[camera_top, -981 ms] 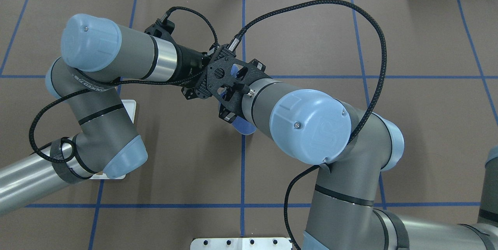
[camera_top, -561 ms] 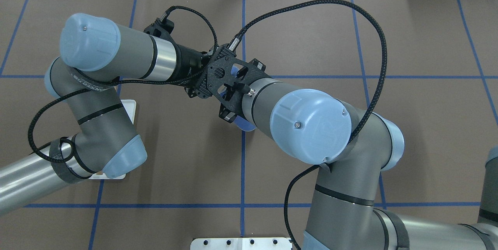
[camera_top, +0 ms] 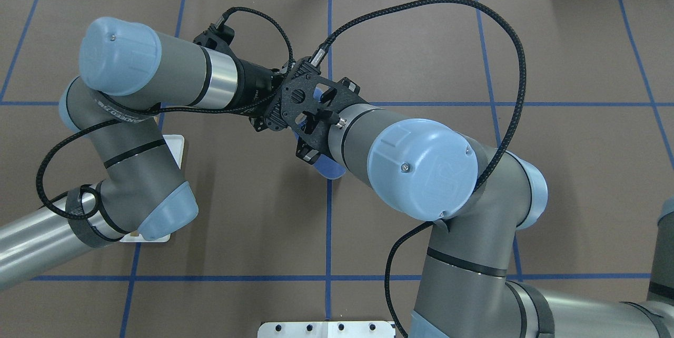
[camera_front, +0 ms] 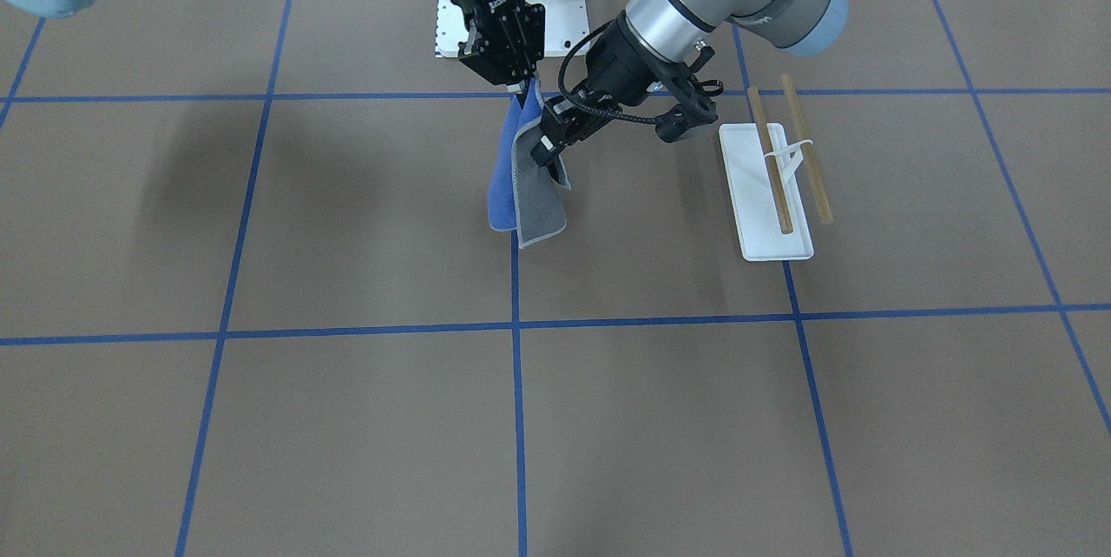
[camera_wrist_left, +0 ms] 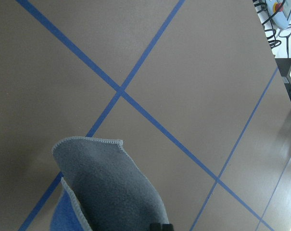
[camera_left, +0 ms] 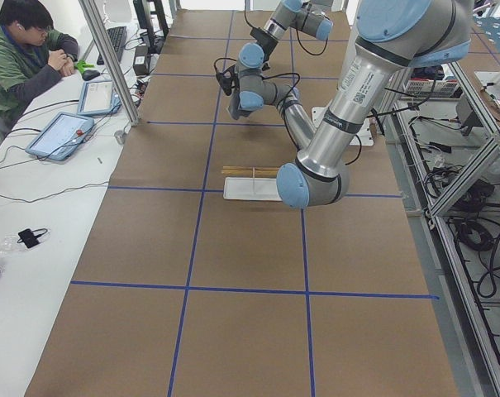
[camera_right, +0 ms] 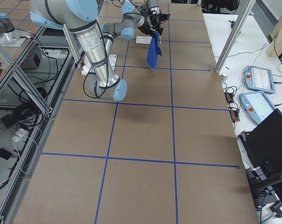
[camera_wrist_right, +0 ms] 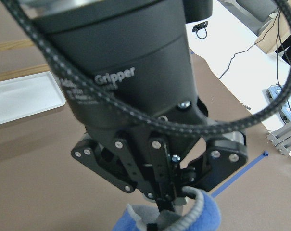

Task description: Hang towel on rack

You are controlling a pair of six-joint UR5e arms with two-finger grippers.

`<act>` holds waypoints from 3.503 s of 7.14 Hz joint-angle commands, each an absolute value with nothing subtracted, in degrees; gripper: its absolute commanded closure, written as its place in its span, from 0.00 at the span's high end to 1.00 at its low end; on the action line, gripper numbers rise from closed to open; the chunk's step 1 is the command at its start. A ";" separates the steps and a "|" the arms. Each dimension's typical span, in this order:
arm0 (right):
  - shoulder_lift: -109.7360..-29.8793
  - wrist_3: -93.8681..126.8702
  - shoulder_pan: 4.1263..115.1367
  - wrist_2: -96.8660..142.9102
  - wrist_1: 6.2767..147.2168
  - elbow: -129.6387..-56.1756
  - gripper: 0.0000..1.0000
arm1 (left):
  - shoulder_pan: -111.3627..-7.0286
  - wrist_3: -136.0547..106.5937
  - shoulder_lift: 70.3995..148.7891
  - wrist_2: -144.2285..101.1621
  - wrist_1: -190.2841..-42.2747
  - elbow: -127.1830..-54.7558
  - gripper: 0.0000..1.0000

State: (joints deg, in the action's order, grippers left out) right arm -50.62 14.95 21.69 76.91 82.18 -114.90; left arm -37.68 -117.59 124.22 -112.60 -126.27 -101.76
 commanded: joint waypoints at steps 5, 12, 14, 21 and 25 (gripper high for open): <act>-55.00 33.04 35.46 95.91 82.26 -116.02 1.00 | -43.84 -116.72 121.21 -115.29 -126.30 -101.86 0.00; -58.36 17.58 59.48 122.04 82.88 -98.64 0.99 | -52.37 -83.65 104.62 -131.90 -126.12 -108.54 0.00; -59.41 8.94 65.11 128.75 83.06 -92.40 0.99 | -55.36 -70.82 99.34 -135.86 -126.12 -108.54 0.00; -67.15 -9.01 78.82 134.82 84.71 -84.05 1.00 | -60.12 -51.08 91.32 -139.04 -126.38 -104.95 0.00; -69.86 -16.08 82.61 134.39 85.96 -81.48 1.00 | -60.20 -45.10 90.45 -138.17 -126.39 -102.49 0.99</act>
